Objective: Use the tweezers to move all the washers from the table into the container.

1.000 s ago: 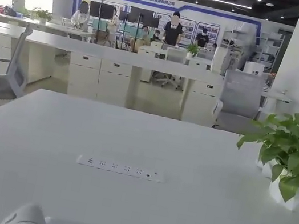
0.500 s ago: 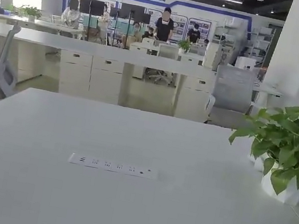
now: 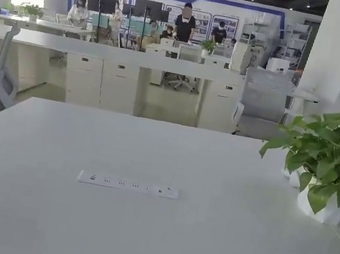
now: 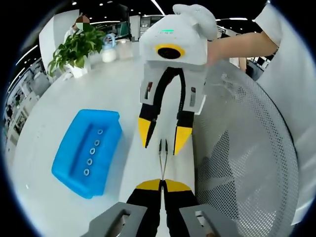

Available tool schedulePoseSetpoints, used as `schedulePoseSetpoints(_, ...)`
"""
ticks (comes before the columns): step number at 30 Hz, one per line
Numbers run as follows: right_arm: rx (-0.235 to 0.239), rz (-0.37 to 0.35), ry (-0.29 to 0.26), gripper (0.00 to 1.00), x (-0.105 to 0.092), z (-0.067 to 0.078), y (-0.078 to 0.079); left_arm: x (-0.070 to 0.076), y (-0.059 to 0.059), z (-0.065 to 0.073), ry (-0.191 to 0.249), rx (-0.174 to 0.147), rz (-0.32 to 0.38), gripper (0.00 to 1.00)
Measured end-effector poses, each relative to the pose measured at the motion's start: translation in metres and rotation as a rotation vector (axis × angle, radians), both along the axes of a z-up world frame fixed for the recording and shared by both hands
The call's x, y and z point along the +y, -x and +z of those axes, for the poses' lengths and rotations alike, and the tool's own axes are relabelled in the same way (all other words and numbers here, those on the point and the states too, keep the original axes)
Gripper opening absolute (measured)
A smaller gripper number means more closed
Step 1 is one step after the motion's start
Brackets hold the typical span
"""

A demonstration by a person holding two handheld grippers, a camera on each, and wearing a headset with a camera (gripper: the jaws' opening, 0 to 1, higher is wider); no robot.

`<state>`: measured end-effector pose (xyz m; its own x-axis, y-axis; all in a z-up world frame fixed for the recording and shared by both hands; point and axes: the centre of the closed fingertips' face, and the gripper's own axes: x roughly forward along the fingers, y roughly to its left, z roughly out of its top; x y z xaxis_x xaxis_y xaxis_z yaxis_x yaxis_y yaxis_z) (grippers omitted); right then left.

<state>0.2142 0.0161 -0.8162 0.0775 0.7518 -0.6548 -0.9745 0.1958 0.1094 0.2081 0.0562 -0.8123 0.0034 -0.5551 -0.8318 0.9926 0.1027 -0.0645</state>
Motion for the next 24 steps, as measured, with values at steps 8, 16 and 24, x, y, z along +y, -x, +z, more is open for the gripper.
schedulePoseSetpoints(8, -0.004, -0.245, -0.158, 0.41, -0.042, 0.029, -0.013, 0.007, 0.002, -0.019, -0.082, 0.031, 0.017, 0.0)
schedulePoseSetpoints(16, -0.054, -0.453, -0.134, 0.44, -0.093, 0.035, -0.027, 0.017, 0.004, -0.041, -0.191, 0.049, 0.015, 0.0)
schedulePoseSetpoints(24, -0.104, -0.511, -0.089, 0.45, -0.113, 0.042, -0.026, 0.024, 0.004, -0.047, -0.258, 0.05, -0.001, 0.0)
